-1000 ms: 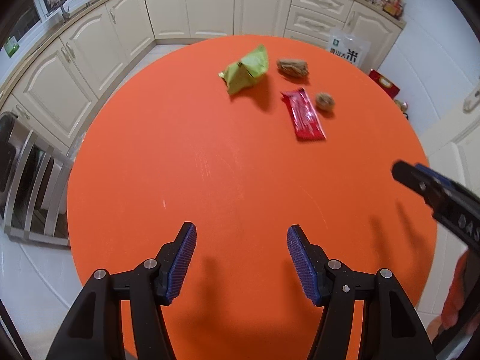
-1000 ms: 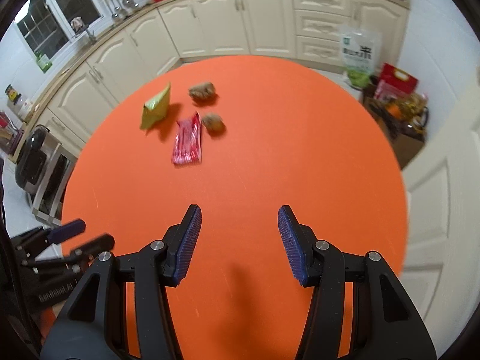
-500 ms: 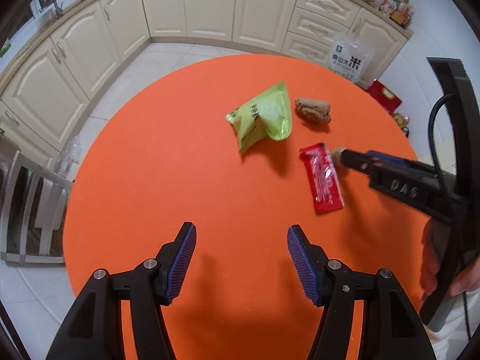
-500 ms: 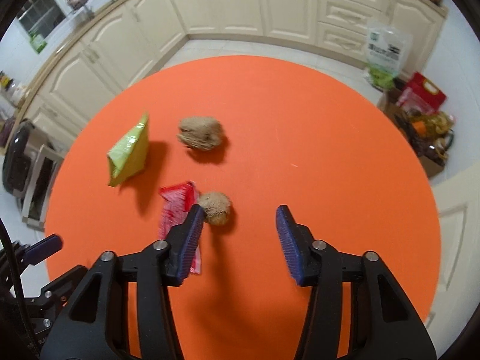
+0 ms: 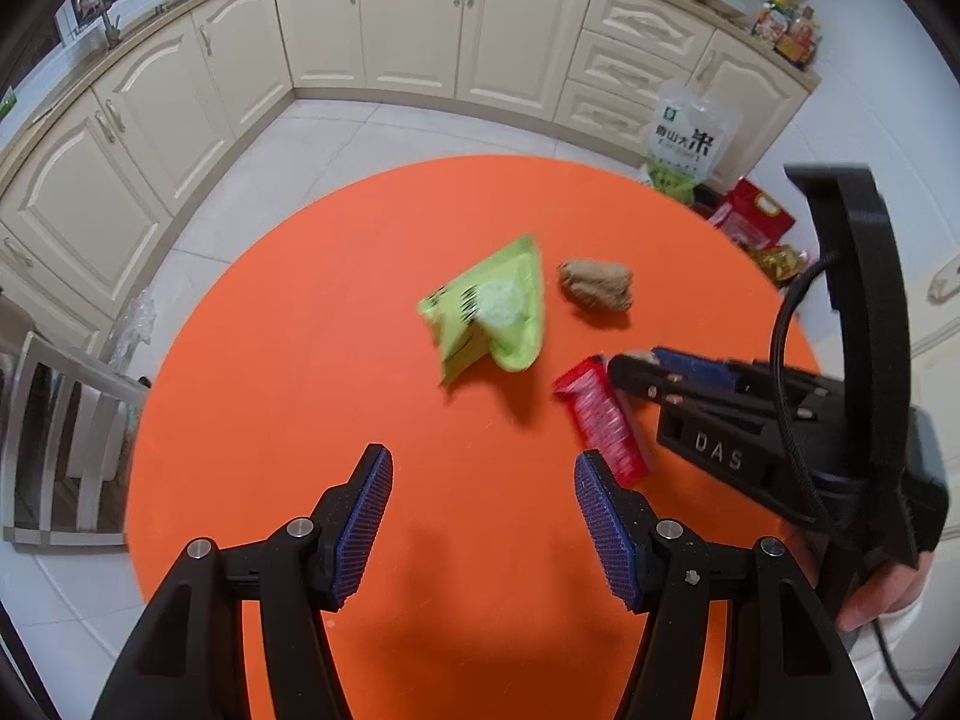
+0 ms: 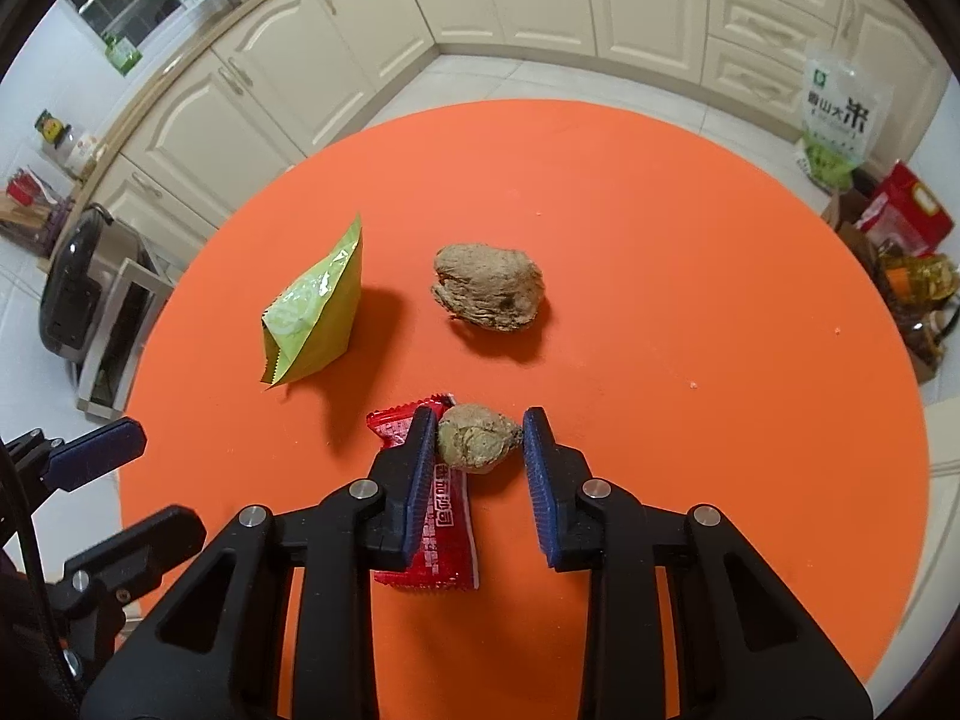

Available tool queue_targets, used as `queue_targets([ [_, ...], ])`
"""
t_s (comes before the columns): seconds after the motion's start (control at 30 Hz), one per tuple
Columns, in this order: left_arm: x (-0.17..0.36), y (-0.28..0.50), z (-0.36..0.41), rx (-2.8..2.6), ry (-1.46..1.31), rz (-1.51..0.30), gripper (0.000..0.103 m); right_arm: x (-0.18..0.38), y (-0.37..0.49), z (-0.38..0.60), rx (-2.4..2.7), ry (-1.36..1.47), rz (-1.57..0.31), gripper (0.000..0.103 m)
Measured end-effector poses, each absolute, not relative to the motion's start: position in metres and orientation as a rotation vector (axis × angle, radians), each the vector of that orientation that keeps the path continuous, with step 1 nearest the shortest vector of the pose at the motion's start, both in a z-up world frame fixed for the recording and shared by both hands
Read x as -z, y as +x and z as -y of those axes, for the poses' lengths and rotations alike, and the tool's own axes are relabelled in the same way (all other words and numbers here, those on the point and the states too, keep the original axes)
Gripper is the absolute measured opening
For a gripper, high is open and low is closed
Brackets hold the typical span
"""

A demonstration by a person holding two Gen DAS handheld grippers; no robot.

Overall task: Collect trash
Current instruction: 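Grasp the small round brown ball with the right tool, then grasp the larger brown lump with the left tool while the right tool holds the ball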

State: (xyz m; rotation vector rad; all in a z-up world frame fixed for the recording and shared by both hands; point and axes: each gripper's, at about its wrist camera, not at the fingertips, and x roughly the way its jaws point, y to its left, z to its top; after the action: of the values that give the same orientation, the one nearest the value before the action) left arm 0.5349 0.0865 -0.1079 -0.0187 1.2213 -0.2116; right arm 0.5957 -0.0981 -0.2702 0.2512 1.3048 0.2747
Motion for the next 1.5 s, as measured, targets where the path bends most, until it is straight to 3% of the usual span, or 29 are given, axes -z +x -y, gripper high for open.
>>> queue_targets([
  [0.4,0.114,0.592,-0.004,0.252,0.053,-1.245,0.065,0.263,0.577,0.195,-0.113,0.339,-1.23,0.028],
  [0.83,0.164,0.668,0.039,0.2,0.07,-1.302,0.063,0.277,0.58,0.22,-0.118,0.375,-1.23,0.028],
  [0.93,0.167,0.671,0.044,0.186,0.137,-1.279,0.055,0.278,0.58,0.22,-0.127,0.381,-1.233,0.027],
  [1.07,0.162,0.666,0.047,0.149,0.182,-1.235,0.019,0.28,0.581,0.223,-0.137,0.395,-1.23,0.027],
  [1.23,0.165,0.663,0.047,0.173,0.169,-1.243,0.013,0.282,0.579,0.226,-0.123,0.398,-1.236,0.027],
  [1.33,0.168,0.657,0.055,0.179,0.2,-1.234,0.018,0.281,0.577,0.225,-0.111,0.389,-1.24,0.028],
  [1.4,0.172,0.654,0.054,0.179,0.197,-1.257,0.044,0.28,0.577,0.223,-0.105,0.389,-1.24,0.028],
  [1.47,0.175,0.657,0.053,0.194,0.173,-1.268,0.057,0.279,0.576,0.223,-0.102,0.395,-1.241,0.028],
  [1.5,0.179,0.659,0.054,0.179,0.179,-1.276,0.057,0.279,0.576,0.223,-0.102,0.397,-1.244,0.028],
])
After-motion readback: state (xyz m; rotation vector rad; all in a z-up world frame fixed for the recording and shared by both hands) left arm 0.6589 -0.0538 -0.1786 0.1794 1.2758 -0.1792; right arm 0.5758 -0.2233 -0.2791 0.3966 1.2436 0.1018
